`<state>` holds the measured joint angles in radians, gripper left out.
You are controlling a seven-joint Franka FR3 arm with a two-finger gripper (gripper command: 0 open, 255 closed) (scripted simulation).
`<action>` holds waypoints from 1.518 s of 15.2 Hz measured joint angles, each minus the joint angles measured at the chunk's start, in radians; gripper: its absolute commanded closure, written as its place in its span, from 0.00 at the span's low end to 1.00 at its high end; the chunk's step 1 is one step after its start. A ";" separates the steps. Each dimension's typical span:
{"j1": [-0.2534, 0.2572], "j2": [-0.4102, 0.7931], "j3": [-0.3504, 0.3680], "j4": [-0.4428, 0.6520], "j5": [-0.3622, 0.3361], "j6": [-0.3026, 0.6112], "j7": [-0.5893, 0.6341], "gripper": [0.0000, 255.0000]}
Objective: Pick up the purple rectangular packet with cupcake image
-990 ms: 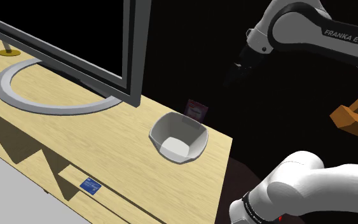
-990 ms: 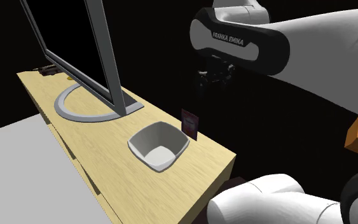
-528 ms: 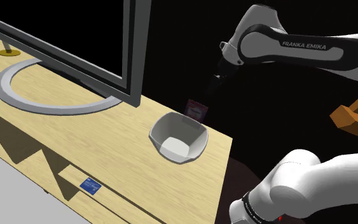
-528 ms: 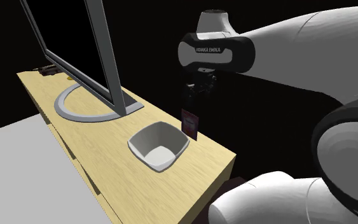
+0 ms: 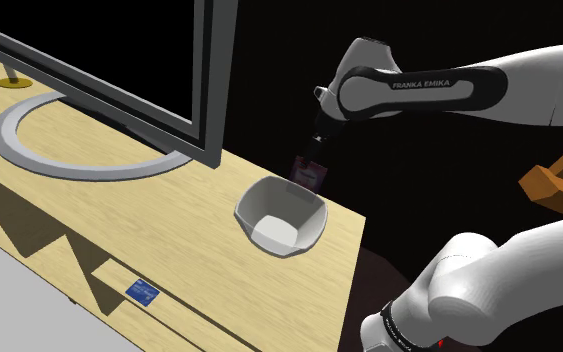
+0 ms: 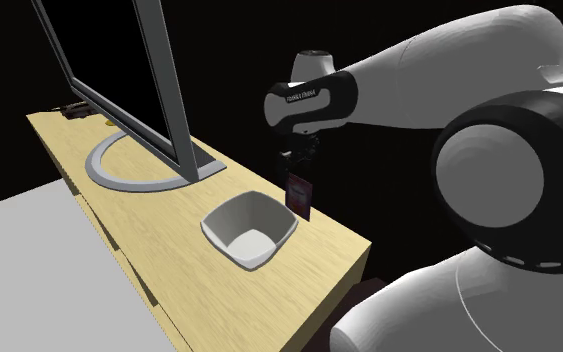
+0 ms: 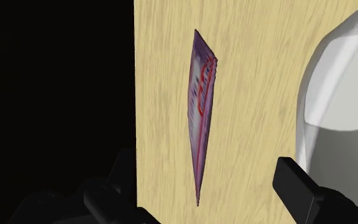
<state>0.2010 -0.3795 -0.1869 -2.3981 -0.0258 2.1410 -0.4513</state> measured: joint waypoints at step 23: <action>0.002 0.008 -0.002 -0.013 0.002 0.021 -0.005 1.00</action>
<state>0.2026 -0.3716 -0.1886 -2.4106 -0.0241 2.1615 -0.4567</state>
